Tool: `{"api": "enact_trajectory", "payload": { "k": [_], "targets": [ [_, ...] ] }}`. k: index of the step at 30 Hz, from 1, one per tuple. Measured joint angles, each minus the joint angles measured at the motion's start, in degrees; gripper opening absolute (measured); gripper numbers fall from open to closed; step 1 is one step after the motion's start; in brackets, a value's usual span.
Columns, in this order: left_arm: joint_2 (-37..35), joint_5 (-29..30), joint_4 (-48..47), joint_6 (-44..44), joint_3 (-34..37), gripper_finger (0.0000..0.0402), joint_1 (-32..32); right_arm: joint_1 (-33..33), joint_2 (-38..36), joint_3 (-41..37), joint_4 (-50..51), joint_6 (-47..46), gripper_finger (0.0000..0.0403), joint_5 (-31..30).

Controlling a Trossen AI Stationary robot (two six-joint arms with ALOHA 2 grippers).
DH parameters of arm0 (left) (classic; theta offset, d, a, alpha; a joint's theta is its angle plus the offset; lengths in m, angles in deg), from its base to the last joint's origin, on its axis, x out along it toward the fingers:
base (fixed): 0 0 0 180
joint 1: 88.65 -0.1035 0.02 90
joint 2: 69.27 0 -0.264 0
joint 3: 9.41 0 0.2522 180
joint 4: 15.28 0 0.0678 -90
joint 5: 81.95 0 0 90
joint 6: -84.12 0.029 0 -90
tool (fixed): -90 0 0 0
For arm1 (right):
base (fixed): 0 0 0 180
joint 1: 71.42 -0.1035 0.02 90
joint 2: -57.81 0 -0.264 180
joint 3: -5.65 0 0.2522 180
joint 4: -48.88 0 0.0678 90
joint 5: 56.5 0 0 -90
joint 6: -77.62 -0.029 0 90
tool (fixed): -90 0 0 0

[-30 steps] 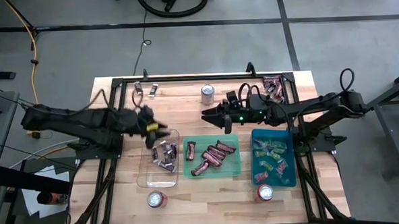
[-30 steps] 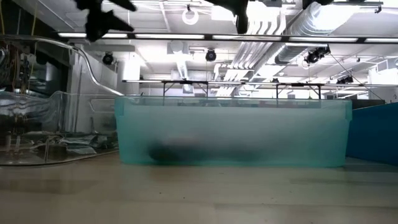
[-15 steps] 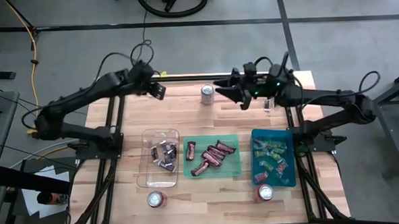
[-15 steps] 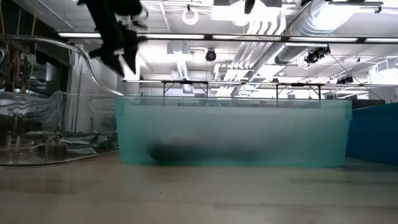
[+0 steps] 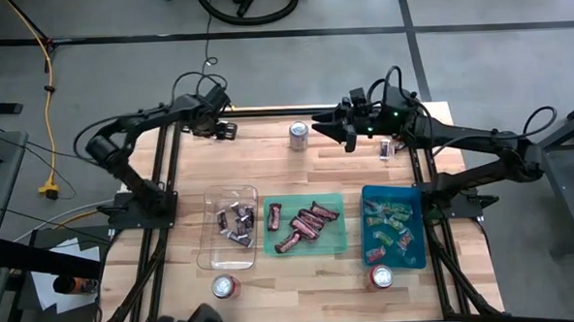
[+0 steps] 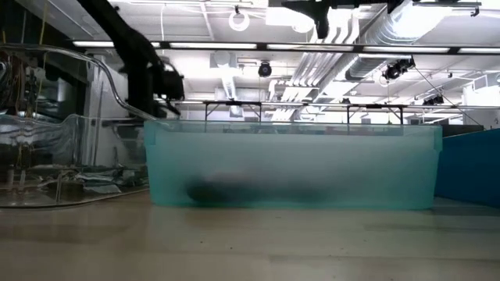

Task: Organize candy in baskets
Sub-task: Put the brown white chocolate bar into the transparent bin

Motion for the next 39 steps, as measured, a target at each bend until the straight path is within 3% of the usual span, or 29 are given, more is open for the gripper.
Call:
{"api": "enact_trajectory", "payload": {
  "k": [11, 20, 27, 39],
  "targets": [
    [10.06, -2.31, 6.66, 2.38, -0.3, 0.0193, -3.33, -0.15, 0.03, -0.02, -0.03, -2.52, 0.0197, -3.6],
    [9.7, -3.76, 11.66, 4.68, 0.0, 0.0193, -3.22, -0.15, 0.03, -0.04, 0.01, -2.98, 0.0197, -4.15],
    [8.68, -9.9, 10.82, 7.11, 0.02, 0.0193, -3.17, -0.15, 0.03, -0.04, 0.14, -2.96, 0.0197, -4.7],
    [7.03, -8.77, 15.59, 4.44, 0.0, 0.0193, -2.84, -0.15, 0.05, -0.04, 0.41, -2.5, 0.0197, -4.76]
  ]
}}
